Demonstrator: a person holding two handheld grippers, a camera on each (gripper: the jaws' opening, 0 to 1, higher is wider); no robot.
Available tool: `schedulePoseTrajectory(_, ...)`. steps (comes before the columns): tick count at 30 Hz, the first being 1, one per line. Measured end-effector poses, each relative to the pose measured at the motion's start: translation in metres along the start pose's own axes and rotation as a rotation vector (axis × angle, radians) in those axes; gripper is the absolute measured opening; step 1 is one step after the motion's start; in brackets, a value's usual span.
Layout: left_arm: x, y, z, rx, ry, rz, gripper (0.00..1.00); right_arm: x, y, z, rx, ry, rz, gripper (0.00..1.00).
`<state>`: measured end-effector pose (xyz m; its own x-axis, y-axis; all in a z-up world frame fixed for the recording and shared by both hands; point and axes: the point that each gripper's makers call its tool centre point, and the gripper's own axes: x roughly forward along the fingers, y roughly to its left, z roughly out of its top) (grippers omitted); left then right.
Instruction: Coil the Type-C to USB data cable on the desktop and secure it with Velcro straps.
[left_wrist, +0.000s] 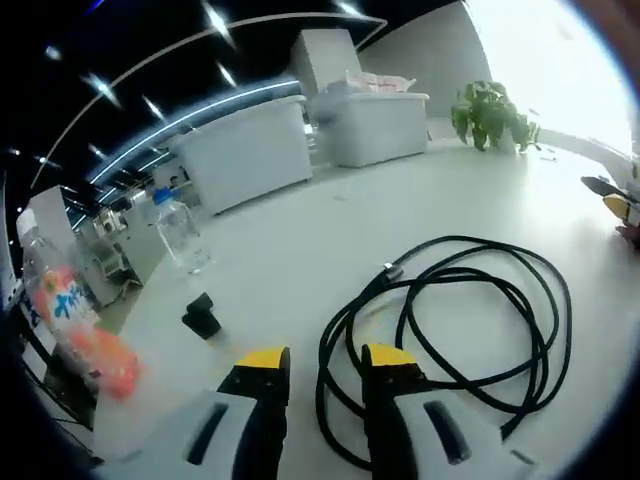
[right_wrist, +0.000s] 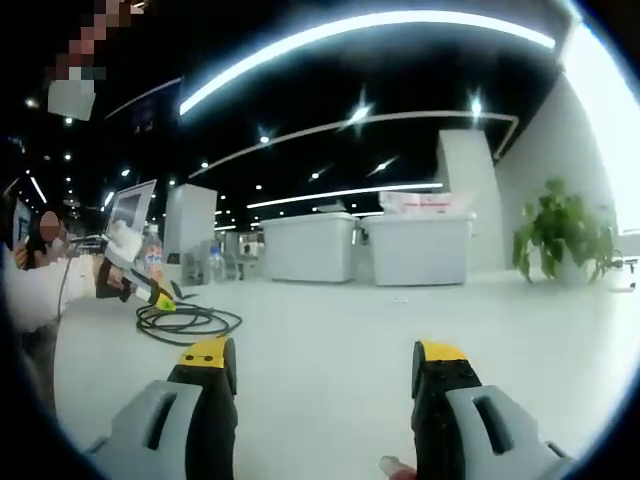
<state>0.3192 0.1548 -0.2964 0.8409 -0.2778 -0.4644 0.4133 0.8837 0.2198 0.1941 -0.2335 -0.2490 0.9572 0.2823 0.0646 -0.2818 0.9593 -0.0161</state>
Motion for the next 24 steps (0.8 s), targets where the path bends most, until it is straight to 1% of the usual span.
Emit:
schedulePoseTrajectory(1,0.001,-0.001,0.000,-0.002,0.002,-0.002,0.23,0.000,0.000,0.000,0.000,0.000,0.000,0.70)
schedulePoseTrajectory(3,0.003,-0.004,-0.002,-0.001,0.011,-0.008,0.10,0.000,0.000,0.001,-0.001,-0.001,0.001,0.70)
schedulePoseTrajectory(6,0.004,-0.007,-0.001,0.025,0.019,0.002,0.07,-0.001,0.000,0.001,0.000,-0.001,0.001,0.70)
schedulePoseTrajectory(8,0.004,-0.012,0.004,0.026,0.009,0.010,0.05,-0.001,0.000,0.001,0.000,-0.002,0.001,0.70)
schedulePoseTrajectory(9,0.005,-0.016,0.009,0.011,-0.008,0.005,0.05,-0.001,0.000,0.001,-0.001,-0.001,0.001,0.70)
schedulePoseTrajectory(11,0.006,-0.031,0.024,-0.011,-0.050,-0.026,0.04,-0.001,0.000,0.001,0.000,-0.001,0.002,0.70)
schedulePoseTrajectory(12,0.008,-0.041,0.031,-0.006,-0.063,-0.038,0.04,-0.001,0.000,0.001,0.002,-0.001,0.002,0.70)
schedulePoseTrajectory(14,0.011,-0.066,0.052,0.055,-0.109,-0.073,0.04,-0.001,-0.001,0.001,0.006,0.000,0.000,0.70)
schedulePoseTrajectory(16,0.013,-0.095,0.076,0.127,-0.163,-0.116,0.04,-0.001,-0.001,0.001,0.009,0.000,-0.002,0.70)
schedulePoseTrajectory(17,0.013,-0.106,0.085,0.146,-0.183,-0.130,0.04,-0.001,-0.001,0.001,0.011,0.000,-0.003,0.70)
schedulePoseTrajectory(18,0.012,-0.127,0.105,0.177,-0.228,-0.165,0.04,-0.001,-0.002,0.001,0.017,-0.001,-0.006,0.69)
schedulePoseTrajectory(19,0.010,-0.144,0.118,0.200,-0.258,-0.197,0.04,-0.001,-0.003,0.002,0.024,-0.004,-0.009,0.69)
schedulePoseTrajectory(20,0.009,-0.154,0.127,0.215,-0.277,-0.219,0.04,-0.001,-0.004,0.002,0.029,-0.007,-0.009,0.68)
schedulePoseTrajectory(21,0.005,-0.172,0.144,0.216,-0.313,-0.259,0.04,0.000,-0.003,0.005,0.042,-0.014,0.004,0.67)
schedulePoseTrajectory(22,0.001,-0.186,0.156,0.199,-0.339,-0.302,0.04,0.001,0.001,0.006,0.055,-0.017,0.035,0.66)
schedulePoseTrajectory(23,-0.003,-0.199,0.166,0.174,-0.363,-0.351,0.04,0.001,0.006,0.007,0.043,-0.009,0.079,0.65)
schedulePoseTrajectory(24,-0.007,-0.212,0.176,0.140,-0.385,-0.399,0.04,0.001,0.008,0.008,0.030,-0.001,0.107,0.64)
